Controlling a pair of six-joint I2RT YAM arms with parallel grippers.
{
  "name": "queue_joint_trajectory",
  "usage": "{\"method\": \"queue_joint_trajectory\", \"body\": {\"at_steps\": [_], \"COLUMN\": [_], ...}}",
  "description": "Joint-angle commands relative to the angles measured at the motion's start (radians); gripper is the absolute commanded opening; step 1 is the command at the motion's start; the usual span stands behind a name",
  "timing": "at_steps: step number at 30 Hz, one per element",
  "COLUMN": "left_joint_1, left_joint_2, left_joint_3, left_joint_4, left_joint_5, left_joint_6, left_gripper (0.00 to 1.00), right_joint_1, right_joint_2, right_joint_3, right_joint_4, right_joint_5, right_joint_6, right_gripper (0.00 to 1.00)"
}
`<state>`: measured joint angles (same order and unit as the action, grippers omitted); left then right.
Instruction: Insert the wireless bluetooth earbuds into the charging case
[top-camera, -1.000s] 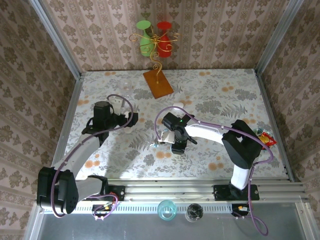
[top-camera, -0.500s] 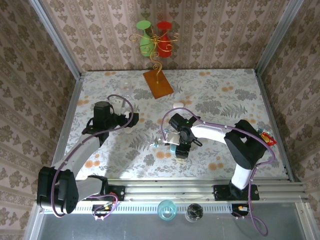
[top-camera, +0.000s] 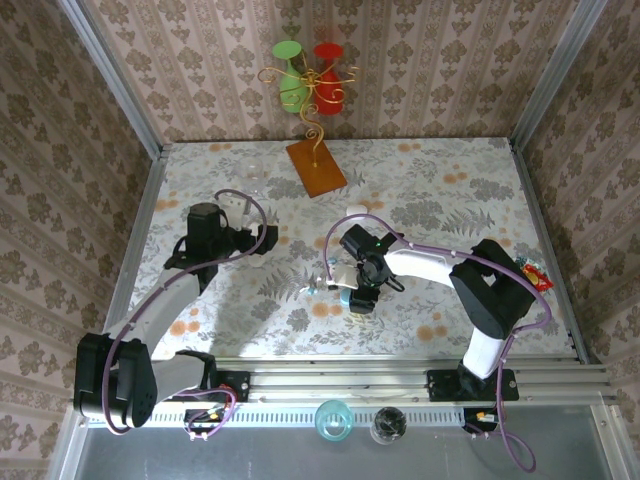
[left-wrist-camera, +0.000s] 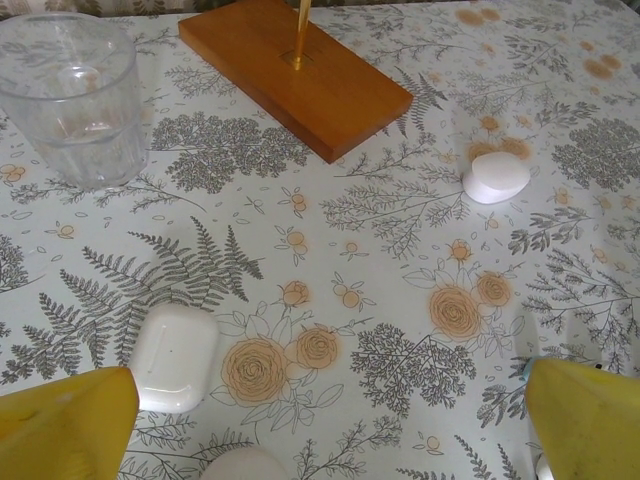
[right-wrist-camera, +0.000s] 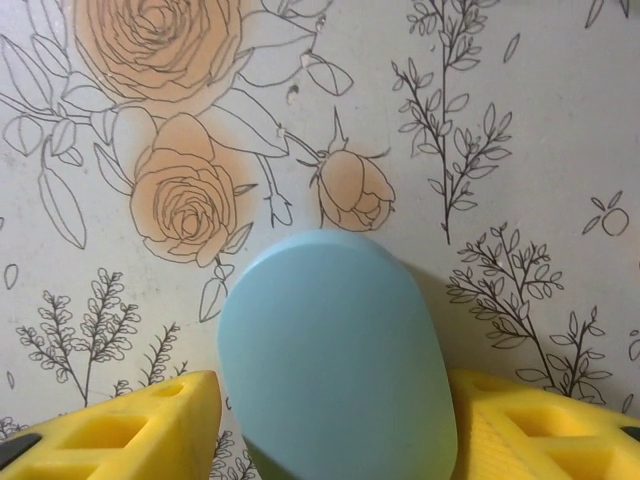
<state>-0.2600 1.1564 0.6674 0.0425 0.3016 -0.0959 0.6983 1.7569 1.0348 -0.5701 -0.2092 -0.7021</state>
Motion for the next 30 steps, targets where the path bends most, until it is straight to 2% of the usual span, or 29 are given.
{"method": "queue_joint_trajectory", "body": {"at_steps": [1, 3, 8, 11, 18, 22, 25, 27, 30], "left_joint_1": [0.008, 0.008, 0.008, 0.008, -0.017, -0.082, -0.114, -0.126, -0.157], "left_joint_2": [-0.013, -0.012, -0.018, -0.021, -0.024, -0.009, 0.018, 0.042, 0.069], "left_joint_3": [-0.014, -0.014, -0.014, -0.03, -0.142, -0.248, -0.323, -0.339, -0.325], "left_joint_4": [0.02, 0.023, 0.021, 0.049, 0.314, 0.544, 0.709, 0.755, 0.729], "left_joint_5": [0.024, 0.025, 0.028, 0.049, 0.2, 0.279, 0.334, 0.409, 0.494], "left_joint_6": [-0.018, -0.019, -0.017, 0.007, 0.115, 0.265, 0.301, 0.299, 0.306], "left_gripper": [1.0, 1.0, 1.0, 1.0, 1.0, 1.0, 1.0, 1.0, 0.97], "right_joint_1": [0.004, 0.004, 0.004, 0.003, -0.022, -0.038, -0.054, -0.064, -0.075], "right_joint_2": [-0.03, -0.02, -0.011, -0.031, -0.115, -0.164, -0.189, -0.201, -0.216], "right_joint_3": [-0.016, -0.012, -0.004, -0.002, 0.014, 0.032, 0.056, 0.079, 0.114], "right_joint_4": [0.011, 0.005, -0.019, -0.019, -0.042, -0.065, -0.1, -0.131, -0.171], "right_joint_5": [-0.044, -0.041, -0.023, -0.02, -0.07, -0.094, -0.119, -0.144, -0.174], "right_joint_6": [-0.02, -0.02, -0.022, -0.017, 0.016, 0.026, 0.03, 0.034, 0.052], "right_gripper": [0.57, 0.55, 0.42, 0.39, 0.35, 0.34, 0.3, 0.3, 0.3]}}
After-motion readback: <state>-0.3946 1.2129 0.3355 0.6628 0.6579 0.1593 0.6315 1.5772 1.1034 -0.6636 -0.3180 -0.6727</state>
